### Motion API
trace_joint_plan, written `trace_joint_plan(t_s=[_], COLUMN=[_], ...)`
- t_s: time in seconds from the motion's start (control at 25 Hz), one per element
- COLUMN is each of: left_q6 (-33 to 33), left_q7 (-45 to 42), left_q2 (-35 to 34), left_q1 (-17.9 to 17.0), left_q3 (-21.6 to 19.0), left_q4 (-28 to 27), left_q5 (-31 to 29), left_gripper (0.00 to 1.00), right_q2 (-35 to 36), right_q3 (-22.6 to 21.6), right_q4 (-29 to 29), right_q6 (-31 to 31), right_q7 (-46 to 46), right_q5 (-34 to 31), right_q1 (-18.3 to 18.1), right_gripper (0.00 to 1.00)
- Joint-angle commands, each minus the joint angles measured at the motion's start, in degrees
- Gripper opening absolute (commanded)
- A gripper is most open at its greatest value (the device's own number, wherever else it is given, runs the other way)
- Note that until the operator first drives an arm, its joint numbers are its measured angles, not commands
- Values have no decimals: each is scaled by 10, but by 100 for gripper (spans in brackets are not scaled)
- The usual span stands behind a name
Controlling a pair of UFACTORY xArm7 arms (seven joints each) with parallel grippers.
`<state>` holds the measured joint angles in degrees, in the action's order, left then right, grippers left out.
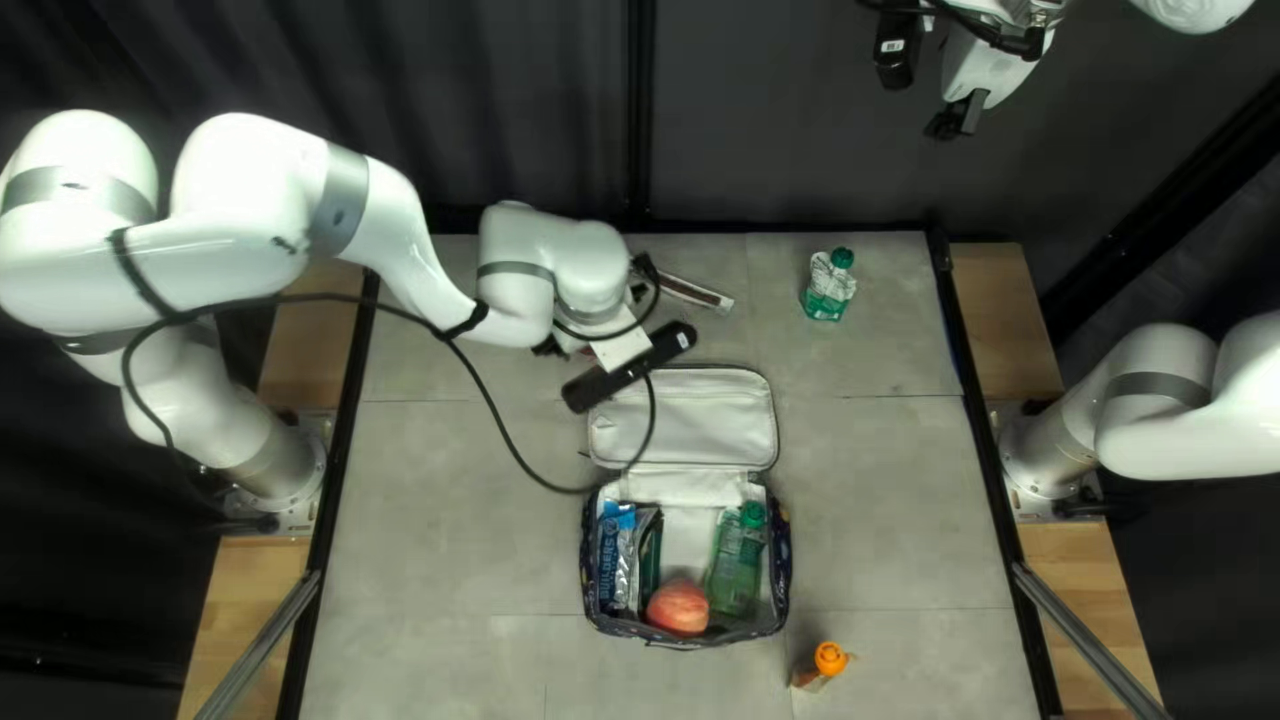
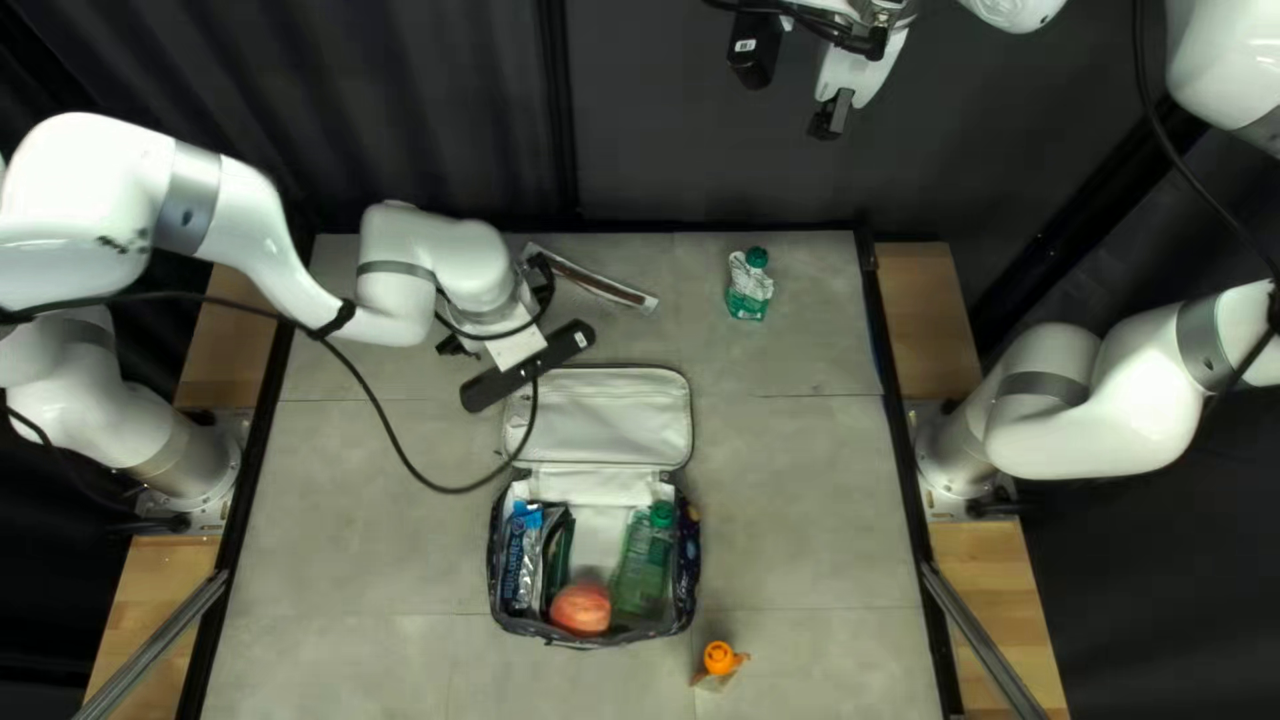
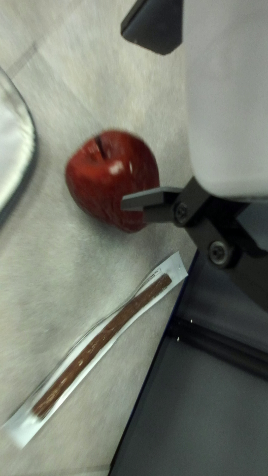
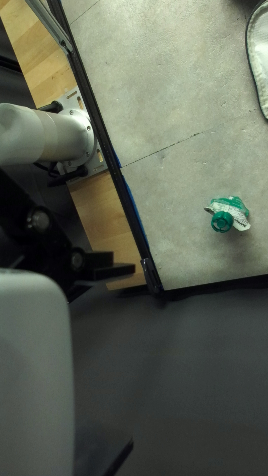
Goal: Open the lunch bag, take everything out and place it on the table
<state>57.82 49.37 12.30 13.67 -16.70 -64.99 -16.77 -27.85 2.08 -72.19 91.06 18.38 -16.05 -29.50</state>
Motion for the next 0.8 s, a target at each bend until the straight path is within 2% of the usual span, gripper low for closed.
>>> trace_joint_plan(t_s=[0.04,0.12,0.24,0.4,0.8], left_q6=[19,22,9,-36,-99], left_q7=[-3,1,12,57,137], left_q2=[23,43,64,91,121], left_q1=[-37,-52,-63,-61,-36], left_q3=[-36,-51,-62,-71,-71], left_q4=[-49,-77,-91,-76,-25], left_q5=[25,28,29,19,9], left_gripper=[100,100,100,100,100], right_q2=[0,0,0,0,0], right_q3=[0,0,0,0,0], right_q4=[0,0,0,0,0], right_q6=[0,0,0,0,0], right_q7=[0,0,0,0,0], right_q5=[0,0,0,0,0], right_q1=[0,0,0,0,0], right_gripper=[100,100,100,100,100])
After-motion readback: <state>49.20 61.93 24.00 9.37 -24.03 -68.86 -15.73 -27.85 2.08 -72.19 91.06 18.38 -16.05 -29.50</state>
